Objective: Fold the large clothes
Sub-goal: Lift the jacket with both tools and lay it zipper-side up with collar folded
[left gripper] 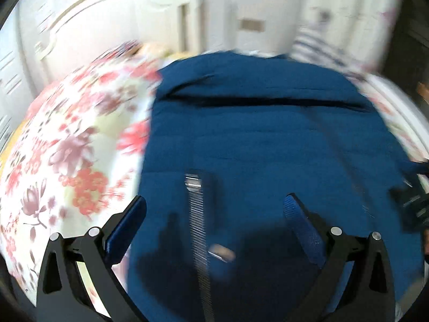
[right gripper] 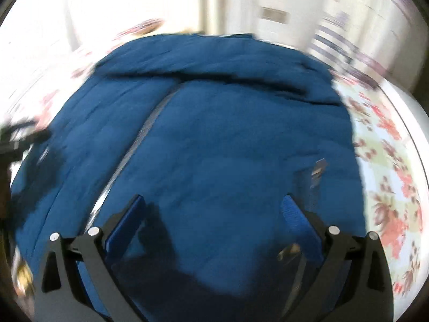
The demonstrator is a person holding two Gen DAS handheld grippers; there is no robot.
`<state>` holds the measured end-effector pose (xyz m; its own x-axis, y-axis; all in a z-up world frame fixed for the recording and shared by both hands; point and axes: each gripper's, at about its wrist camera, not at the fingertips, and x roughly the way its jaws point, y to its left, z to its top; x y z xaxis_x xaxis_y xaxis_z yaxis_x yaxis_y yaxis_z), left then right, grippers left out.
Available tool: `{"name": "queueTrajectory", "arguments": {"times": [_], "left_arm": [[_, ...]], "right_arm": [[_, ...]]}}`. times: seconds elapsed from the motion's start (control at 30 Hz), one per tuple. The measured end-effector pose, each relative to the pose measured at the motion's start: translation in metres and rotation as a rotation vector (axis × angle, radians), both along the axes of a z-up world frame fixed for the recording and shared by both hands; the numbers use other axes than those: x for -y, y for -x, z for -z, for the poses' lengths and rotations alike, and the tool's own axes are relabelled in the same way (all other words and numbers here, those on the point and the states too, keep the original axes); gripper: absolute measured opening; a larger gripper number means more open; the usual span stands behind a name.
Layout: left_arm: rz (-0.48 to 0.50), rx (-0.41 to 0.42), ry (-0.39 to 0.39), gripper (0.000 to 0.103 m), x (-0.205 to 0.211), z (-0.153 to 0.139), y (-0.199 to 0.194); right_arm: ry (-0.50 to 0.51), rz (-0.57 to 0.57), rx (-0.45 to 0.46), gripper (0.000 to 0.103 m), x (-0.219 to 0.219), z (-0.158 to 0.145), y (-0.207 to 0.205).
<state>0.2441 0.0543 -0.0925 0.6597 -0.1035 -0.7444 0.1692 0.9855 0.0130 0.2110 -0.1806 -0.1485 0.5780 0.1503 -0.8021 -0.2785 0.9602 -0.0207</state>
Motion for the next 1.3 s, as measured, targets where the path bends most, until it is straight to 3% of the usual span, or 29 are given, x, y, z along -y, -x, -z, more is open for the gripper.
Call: {"name": "queueTrajectory", "arguments": {"times": [0.07,0.13,0.17,0.3,0.43,0.5,0.57,0.6,0.7,0.87,0.97,1.03,1.1,1.3], "left_arm": [[0.083,-0.005,-0.083,0.099,0.028,0.01,0.019],[0.092,-0.043,-0.212,0.099,0.047,0.036,0.026],[0.084,-0.035,-0.216,0.099,0.049,0.04,0.025],[0.041,-0.07,-0.145,0.099,0.035,0.036,0.028],[0.047,-0.01,-0.097,0.099,0.028,0.019,0.057],[0.059,-0.007,-0.146,0.099,0.039,0.023,0.068],[0.049,-0.009,-0.246,0.099,0.053,0.04,0.072],[0.034,0.018,-0.238,0.099,0.053,0.04,0.074],[0.001,-0.008,-0.157,0.099,0.04,0.042,0.074],[-0.02,-0.025,-0.141,0.099,0.028,0.037,0.078],[-0.038,-0.021,-0.126,0.099,0.014,0.041,0.087],[-0.043,-0.028,-0.068,0.099,0.001,0.046,0.09],[-0.046,-0.027,-0.051,0.099,-0.003,0.046,0.093],[-0.062,-0.01,-0.098,0.099,0.002,0.041,0.104]], "right_arm": [[0.066,-0.051,-0.001,0.101,-0.016,0.011,0.011],[0.086,-0.032,0.024,0.101,-0.019,0.013,0.017],[0.076,-0.029,0.014,0.101,-0.017,0.013,0.016],[0.061,0.006,0.0,0.101,-0.011,0.005,0.02],[0.002,-0.054,0.102,0.101,-0.021,-0.012,0.048],[-0.004,-0.105,0.086,0.101,-0.031,-0.005,0.053],[0.075,-0.099,0.018,0.101,-0.042,0.019,0.049],[0.059,-0.088,0.035,0.101,-0.04,0.021,0.051],[0.027,-0.076,0.031,0.101,-0.032,0.02,0.055],[-0.032,-0.026,0.06,0.101,0.004,0.005,0.073],[-0.012,0.043,0.059,0.101,0.027,0.017,0.083],[-0.094,0.034,0.084,0.101,0.044,0.024,0.093],[-0.062,0.022,0.115,0.101,0.042,0.026,0.097],[0.005,0.073,0.109,0.101,0.032,0.013,0.101]]}}
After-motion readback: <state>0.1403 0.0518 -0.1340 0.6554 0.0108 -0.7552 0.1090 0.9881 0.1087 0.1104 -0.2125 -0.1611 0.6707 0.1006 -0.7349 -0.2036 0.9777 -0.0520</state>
